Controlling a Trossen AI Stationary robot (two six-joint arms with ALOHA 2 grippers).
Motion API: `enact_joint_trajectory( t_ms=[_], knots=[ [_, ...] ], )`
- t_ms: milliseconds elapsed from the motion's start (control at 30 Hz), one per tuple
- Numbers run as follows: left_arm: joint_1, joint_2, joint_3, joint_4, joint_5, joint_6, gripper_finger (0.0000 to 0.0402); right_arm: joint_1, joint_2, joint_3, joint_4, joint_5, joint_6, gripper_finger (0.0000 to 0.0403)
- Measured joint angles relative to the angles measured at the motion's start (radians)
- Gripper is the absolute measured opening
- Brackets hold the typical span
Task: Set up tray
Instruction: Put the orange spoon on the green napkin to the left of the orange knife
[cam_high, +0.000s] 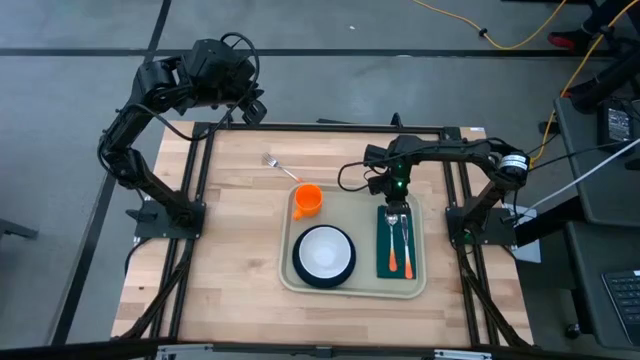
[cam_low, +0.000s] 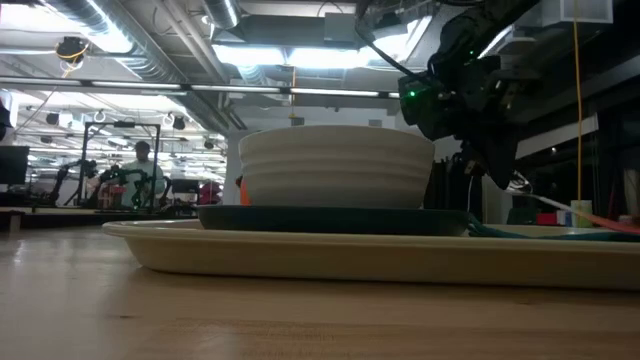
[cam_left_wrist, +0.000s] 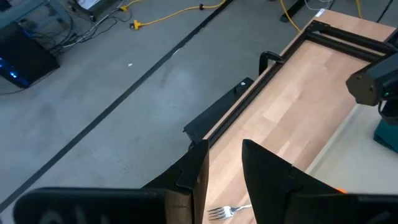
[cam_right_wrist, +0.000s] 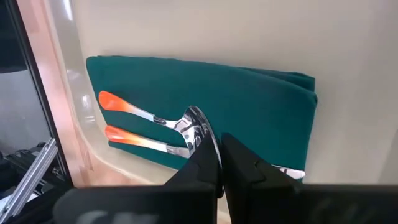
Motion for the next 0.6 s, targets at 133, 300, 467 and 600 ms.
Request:
enact_joint_trajectory(
  t_ms=[133, 300, 467, 600],
  knots=[
    [0.000, 0.000, 0.000, 0.000, -0.001, 0.000, 0.0090, -0.002, 0.000, -0.028, 0.012, -0.001, -0.002, 0.0008],
    [0.000, 0.000, 0.000, 0.000, -0.003, -0.008, 0.0090, -0.003, 0.000, -0.053, 0.044, -0.002, -0.014, 0.0008],
    [0.000, 0.000, 0.000, 0.001, -0.003, -0.016, 0.0090, -0.007, 0.000, -0.079, 0.090, -0.005, -0.025, 0.0008],
    [0.000, 0.000, 0.000, 0.001, -0.003, -0.019, 0.0090, -0.025, 0.000, -0.113, 0.111, -0.010, -0.025, 0.0008]
  ],
)
